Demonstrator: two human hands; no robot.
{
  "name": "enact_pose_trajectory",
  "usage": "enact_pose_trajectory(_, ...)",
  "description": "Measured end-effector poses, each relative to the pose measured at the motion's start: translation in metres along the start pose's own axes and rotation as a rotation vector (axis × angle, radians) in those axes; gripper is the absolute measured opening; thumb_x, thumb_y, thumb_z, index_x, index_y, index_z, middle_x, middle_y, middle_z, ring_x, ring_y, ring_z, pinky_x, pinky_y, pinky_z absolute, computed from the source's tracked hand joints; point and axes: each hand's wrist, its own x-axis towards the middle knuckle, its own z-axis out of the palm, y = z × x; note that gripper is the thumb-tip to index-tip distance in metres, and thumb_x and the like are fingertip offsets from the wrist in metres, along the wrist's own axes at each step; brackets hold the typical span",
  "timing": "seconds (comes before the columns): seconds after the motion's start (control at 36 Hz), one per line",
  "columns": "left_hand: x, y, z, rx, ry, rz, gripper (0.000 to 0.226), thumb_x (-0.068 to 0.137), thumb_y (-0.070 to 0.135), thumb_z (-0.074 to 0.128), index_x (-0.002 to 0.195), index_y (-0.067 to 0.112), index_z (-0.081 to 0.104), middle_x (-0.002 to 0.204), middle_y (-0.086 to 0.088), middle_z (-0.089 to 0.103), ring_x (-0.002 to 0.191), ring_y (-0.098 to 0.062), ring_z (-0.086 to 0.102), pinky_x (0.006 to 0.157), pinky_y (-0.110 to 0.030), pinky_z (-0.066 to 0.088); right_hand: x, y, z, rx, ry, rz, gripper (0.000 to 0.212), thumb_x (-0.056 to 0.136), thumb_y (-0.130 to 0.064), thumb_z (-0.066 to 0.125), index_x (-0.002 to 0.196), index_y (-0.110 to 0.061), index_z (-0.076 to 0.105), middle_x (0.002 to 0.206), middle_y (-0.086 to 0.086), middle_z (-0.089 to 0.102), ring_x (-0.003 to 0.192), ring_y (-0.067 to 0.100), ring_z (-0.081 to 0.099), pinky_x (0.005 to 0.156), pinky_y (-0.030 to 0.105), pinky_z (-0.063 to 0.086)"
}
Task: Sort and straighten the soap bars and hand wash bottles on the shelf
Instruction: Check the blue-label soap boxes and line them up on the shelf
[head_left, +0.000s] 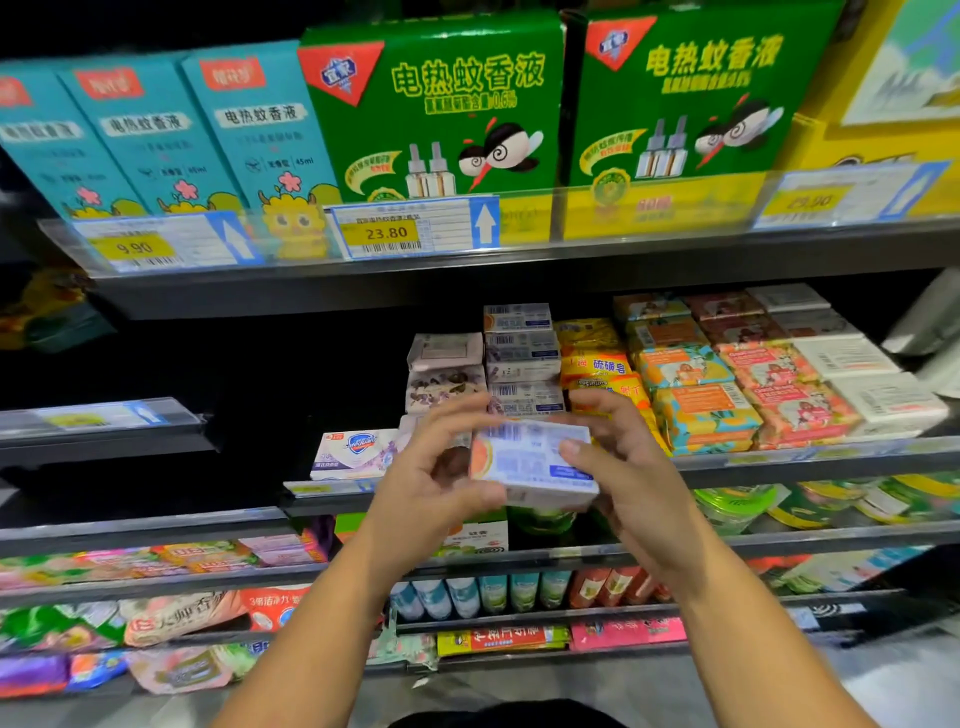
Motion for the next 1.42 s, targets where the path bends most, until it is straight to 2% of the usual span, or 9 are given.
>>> enact_pose_trajectory(0.11, 0.001, -0.006, -0.008, 0.131, -0.082, -0.028, 0.053, 0.068, 0.058, 0.083, 0.117, 0.054, 0.062, 0.136, 0.024, 0.044, 0.128, -0.014, 0.052, 0.095, -0.035, 0.054, -0.001, -0.001, -0.004, 0.15, -0.047, 0.054, 0.018, 0.087, -0.026, 0.066, 0.104, -0.022, 0.065, 0.111, 0.015, 0.067, 0.088, 0.026, 0.069, 0.067, 0.038, 0.052)
enact_pose_trajectory(0.28, 0.004, -0.012, -0.011, 0.267, 0.032, 0.01, 0.052, 0.071, 0.073, 0.07, 0.12, 0.066, 0.054, 0.137, 0.034, 0.046, 0.139, -0.004, 0.041, 0.107, -0.044, 0.047, 0.002, 0.006, -0.017, 0.21, -0.279, 0.096, 0.1, 0.047, -0.033, 0.101, 0.132, -0.014, 0.052, 0.121, 0.012, 0.069, 0.106, 0.029, 0.068, 0.079, 0.033, 0.06)
enact_pose_trajectory(0.47, 0.003, -0.005, 0.003, 0.024, 0.116, -0.08, 0.058, 0.074, 0.059, 0.074, 0.12, 0.025, 0.061, 0.124, 0.013, 0.063, 0.119, -0.005, 0.059, 0.089, -0.019, 0.052, 0.005, 0.007, -0.014, -0.068, -0.217, 0.008, 0.078, 0.056, -0.042, 0.095, 0.122, -0.015, 0.061, 0.115, 0.0, 0.073, 0.112, 0.02, 0.066, 0.094, 0.033, 0.056)
enact_pose_trajectory(0.67, 0.002, -0.006, 0.004, -0.011, 0.195, -0.189, 0.045, 0.077, 0.053, 0.067, 0.116, 0.03, 0.062, 0.108, 0.006, 0.072, 0.103, -0.016, 0.068, 0.086, -0.036, 0.058, 0.002, 0.001, -0.001, -0.151, -0.159, -0.063, 0.045, 0.077, -0.018, 0.083, 0.117, -0.013, 0.063, 0.107, -0.001, 0.075, 0.1, 0.012, 0.071, 0.078, 0.022, 0.055)
enact_pose_trajectory(0.81, -0.004, -0.002, -0.003, 0.016, 0.07, -0.17, 0.041, 0.09, 0.045, 0.063, 0.126, 0.062, 0.05, 0.092, 0.001, 0.067, 0.081, -0.009, 0.062, 0.067, -0.026, 0.054, 0.005, 0.0, 0.005, -0.055, -0.022, -0.081, 0.048, 0.078, -0.025, 0.071, 0.124, -0.031, 0.057, 0.113, 0.004, 0.065, 0.093, 0.013, 0.072, 0.067, 0.026, 0.057)
enact_pose_trajectory(0.94, -0.008, -0.011, -0.02, 0.183, -0.173, -0.108, 0.089, 0.064, 0.057, 0.085, 0.136, 0.07, 0.034, 0.14, 0.028, 0.042, 0.128, -0.012, 0.051, 0.096, -0.033, 0.054, 0.006, 0.001, 0.012, 0.013, 0.017, -0.037, 0.029, 0.096, -0.015, 0.062, 0.104, -0.043, 0.061, 0.107, 0.006, 0.067, 0.075, 0.023, 0.07, 0.044, 0.029, 0.048)
enact_pose_trajectory(1.08, -0.001, -0.013, -0.036, 0.351, -0.059, 0.1, 0.07, 0.069, 0.049, 0.084, 0.131, 0.052, 0.051, 0.154, 0.021, 0.026, 0.145, -0.018, 0.033, 0.102, -0.048, 0.051, 0.01, 0.004, 0.021, 0.164, -0.135, 0.132, 0.021, 0.08, -0.034, 0.074, 0.097, -0.026, 0.065, 0.096, 0.012, 0.07, 0.068, 0.024, 0.067, 0.038, 0.026, 0.046)
enact_pose_trajectory(1.22, 0.002, -0.012, -0.043, 0.059, 0.072, 0.044, 0.058, 0.067, 0.054, 0.084, 0.114, 0.028, 0.063, 0.14, 0.005, 0.047, 0.13, -0.019, 0.052, 0.09, -0.037, 0.057, 0.008, 0.007, 0.022, 0.364, -0.356, 0.164, 0.094, 0.052, -0.04, 0.098, 0.132, -0.014, 0.056, 0.12, 0.021, 0.066, 0.083, 0.035, 0.069, 0.064, 0.036, 0.061)
enact_pose_trajectory(1.42, 0.003, -0.008, -0.042, -0.238, 0.201, -0.113, 0.039, 0.08, 0.014, 0.078, 0.113, 0.018, 0.058, 0.101, 0.013, 0.073, 0.094, -0.006, 0.068, 0.08, -0.022, 0.056, 0.013, 0.014, 0.053, 0.103, -0.108, 0.095, 0.061, 0.057, -0.048, 0.093, 0.111, -0.029, 0.074, 0.124, 0.006, 0.071, 0.12, 0.025, 0.064, 0.096, 0.036, 0.054)
